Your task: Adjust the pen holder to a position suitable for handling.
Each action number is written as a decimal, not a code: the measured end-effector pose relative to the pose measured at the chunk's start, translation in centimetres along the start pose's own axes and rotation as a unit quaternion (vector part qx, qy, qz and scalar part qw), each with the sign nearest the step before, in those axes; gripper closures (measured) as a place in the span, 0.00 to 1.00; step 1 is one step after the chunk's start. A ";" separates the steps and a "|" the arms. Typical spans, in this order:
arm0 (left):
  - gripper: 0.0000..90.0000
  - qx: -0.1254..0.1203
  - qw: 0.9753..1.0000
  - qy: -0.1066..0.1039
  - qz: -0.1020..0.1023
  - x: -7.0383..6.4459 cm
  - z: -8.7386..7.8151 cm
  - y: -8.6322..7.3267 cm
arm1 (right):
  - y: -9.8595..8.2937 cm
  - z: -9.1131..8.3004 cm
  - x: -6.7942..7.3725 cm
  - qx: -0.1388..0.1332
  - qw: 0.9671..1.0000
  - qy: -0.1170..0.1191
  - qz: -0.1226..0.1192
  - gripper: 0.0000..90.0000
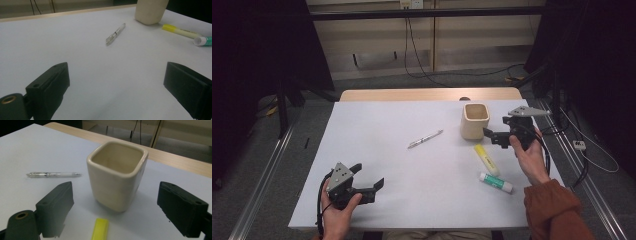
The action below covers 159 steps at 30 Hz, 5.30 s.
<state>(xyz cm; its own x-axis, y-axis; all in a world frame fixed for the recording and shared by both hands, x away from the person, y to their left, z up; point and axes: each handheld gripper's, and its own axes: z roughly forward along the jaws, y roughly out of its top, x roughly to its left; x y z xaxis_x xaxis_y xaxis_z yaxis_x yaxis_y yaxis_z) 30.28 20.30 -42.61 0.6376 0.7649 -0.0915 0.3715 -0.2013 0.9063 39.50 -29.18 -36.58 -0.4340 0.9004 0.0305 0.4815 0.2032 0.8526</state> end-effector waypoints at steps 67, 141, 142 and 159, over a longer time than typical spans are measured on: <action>0.07 0.012 1.000 -0.009 -0.008 0.4 0.1 -0.2 | 4.7 10.9 -5.8 0.118 0.990 0.062 -0.044 0.78; 0.08 0.010 1.000 -0.007 -0.003 0.4 -0.4 -0.1 | 2.2 2.9 12.2 0.085 0.987 0.114 -0.070 0.78; 0.08 0.011 1.000 -0.008 -0.003 0.4 -0.3 -0.1 | 2.0 3.2 12.7 0.089 0.987 0.116 -0.070 0.78; 0.08 0.009 1.000 -0.006 -0.004 0.4 -0.4 -0.1 | 1.1 5.3 15.2 0.103 0.985 0.118 -0.077 0.78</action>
<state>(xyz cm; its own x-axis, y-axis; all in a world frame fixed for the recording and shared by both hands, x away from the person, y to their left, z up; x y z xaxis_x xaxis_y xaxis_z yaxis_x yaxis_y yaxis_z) 30.23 20.87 -42.53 0.6426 0.7591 -0.1040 0.3886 -0.2059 0.8981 37.47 -13.22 -37.97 -0.6672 0.7431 0.0514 0.5303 0.4253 0.7334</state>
